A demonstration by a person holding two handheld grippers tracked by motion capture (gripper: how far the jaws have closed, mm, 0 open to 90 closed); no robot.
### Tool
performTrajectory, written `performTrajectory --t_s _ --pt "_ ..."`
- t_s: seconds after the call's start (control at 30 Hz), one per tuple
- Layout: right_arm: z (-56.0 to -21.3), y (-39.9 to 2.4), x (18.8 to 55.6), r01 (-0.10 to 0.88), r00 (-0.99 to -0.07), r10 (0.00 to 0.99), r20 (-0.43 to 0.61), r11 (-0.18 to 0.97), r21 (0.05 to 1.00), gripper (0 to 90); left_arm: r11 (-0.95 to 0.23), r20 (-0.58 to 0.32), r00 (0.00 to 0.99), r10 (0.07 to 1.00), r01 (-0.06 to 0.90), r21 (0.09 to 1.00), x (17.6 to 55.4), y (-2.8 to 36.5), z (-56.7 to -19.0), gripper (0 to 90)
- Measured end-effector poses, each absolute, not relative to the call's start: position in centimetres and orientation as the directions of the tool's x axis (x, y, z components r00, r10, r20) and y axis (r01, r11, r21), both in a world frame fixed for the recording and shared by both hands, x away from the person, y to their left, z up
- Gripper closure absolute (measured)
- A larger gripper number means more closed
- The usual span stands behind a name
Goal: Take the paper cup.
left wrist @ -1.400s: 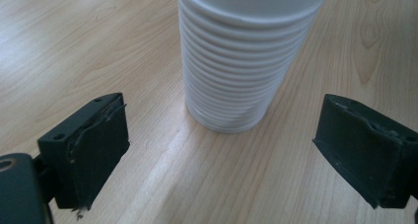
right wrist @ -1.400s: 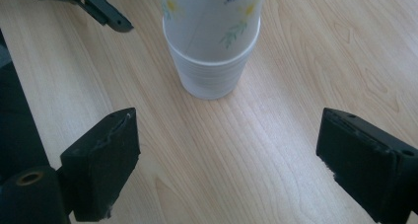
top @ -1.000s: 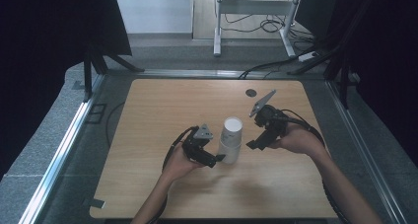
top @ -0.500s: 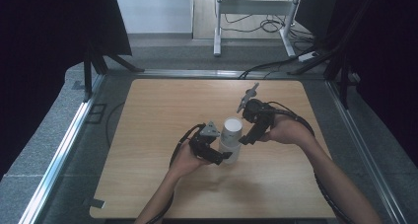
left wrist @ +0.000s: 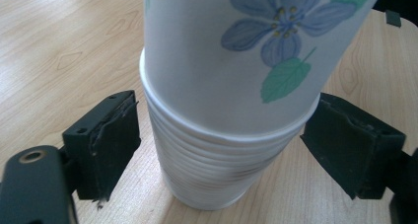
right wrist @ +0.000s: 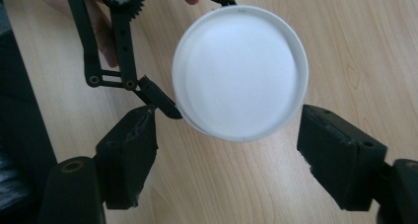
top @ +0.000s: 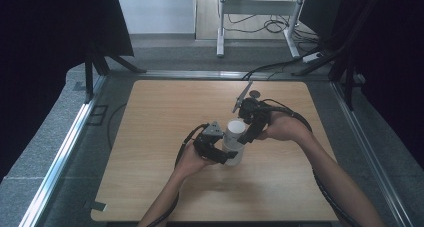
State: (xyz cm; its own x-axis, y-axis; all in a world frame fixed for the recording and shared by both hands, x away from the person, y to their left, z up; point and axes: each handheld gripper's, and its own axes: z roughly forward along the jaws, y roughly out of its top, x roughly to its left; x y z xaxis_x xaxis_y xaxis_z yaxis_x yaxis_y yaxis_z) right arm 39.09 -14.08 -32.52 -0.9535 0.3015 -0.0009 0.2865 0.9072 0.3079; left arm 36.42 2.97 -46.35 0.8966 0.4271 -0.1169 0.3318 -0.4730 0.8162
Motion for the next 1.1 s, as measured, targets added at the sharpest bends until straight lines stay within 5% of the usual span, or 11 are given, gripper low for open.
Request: performTrajectory --t_s 1.1 --pt "-32.8 -10.7 41.0 0.245 -0.969 0.247 0.017 0.947 0.206 31.8 -0.48 -0.096 0.904 0.416 0.308 0.821 36.5 2.8 -46.3 20.9"
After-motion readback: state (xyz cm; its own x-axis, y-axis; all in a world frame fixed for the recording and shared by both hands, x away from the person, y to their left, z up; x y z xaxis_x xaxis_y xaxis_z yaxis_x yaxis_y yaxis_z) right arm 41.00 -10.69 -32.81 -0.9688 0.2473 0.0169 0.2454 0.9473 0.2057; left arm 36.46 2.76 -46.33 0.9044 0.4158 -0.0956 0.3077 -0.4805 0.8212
